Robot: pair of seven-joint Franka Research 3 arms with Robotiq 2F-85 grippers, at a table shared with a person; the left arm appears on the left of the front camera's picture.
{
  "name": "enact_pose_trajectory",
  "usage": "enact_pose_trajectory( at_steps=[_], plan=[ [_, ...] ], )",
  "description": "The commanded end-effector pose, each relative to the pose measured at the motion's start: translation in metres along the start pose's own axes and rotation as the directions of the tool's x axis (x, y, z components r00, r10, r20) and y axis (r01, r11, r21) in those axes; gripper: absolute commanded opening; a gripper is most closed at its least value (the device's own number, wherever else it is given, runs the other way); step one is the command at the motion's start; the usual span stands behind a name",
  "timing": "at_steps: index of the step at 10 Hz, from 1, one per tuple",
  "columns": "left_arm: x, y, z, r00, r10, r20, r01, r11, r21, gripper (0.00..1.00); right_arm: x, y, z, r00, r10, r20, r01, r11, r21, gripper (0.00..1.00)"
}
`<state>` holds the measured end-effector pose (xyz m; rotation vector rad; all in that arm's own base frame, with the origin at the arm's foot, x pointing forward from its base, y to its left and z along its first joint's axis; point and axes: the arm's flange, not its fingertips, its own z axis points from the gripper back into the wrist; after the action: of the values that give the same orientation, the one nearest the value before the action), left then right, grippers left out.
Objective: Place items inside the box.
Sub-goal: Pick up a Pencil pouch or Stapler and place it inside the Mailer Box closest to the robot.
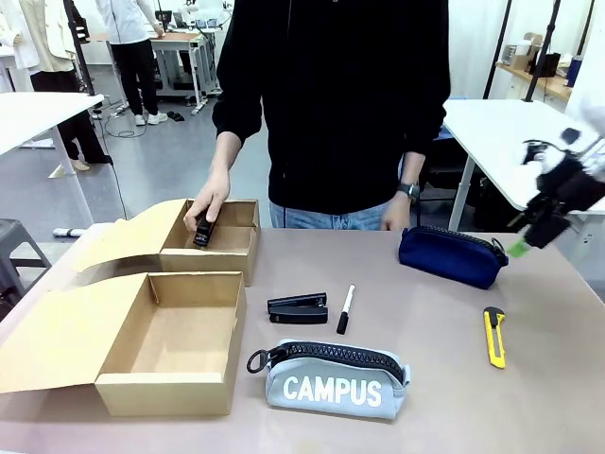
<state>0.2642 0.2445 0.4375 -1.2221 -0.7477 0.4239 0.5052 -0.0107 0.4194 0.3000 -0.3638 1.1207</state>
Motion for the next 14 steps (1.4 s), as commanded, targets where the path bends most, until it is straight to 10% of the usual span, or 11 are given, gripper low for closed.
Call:
enact_pose_trajectory(
  at_steps=[1, 12, 13, 14],
  plan=[
    [0.0, 0.0, 0.0, 1.0, -0.023, 0.012, 0.023, 0.999, -0.026, 1.0, 0.013, -0.042, -0.019, 0.997, 0.074, 0.034, -0.073, 0.997, -0.015, 1.0],
    [0.0, 0.0, 0.0, 1.0, -0.023, 0.012, 0.023, 0.999, -0.026, 1.0, 0.071, -0.063, -0.134, 0.977, 0.063, -0.203, -0.062, 0.998, 0.011, 1.0],
    [0.0, 0.0, 0.0, 1.0, -0.023, 0.012, 0.023, 0.999, -0.026, 1.0, 0.071, -0.06, -0.134, 0.973, 0.079, -0.218, -0.074, 0.997, 0.032, 0.4],
    [0.0, 0.0, 0.0, 1.0, -0.023, 0.012, 0.023, 0.999, -0.026, 1.0, 0.071, -0.06, -0.134, 0.972, 0.08, -0.219, -0.075, 0.997, 0.03, 0.4]
  ],
)
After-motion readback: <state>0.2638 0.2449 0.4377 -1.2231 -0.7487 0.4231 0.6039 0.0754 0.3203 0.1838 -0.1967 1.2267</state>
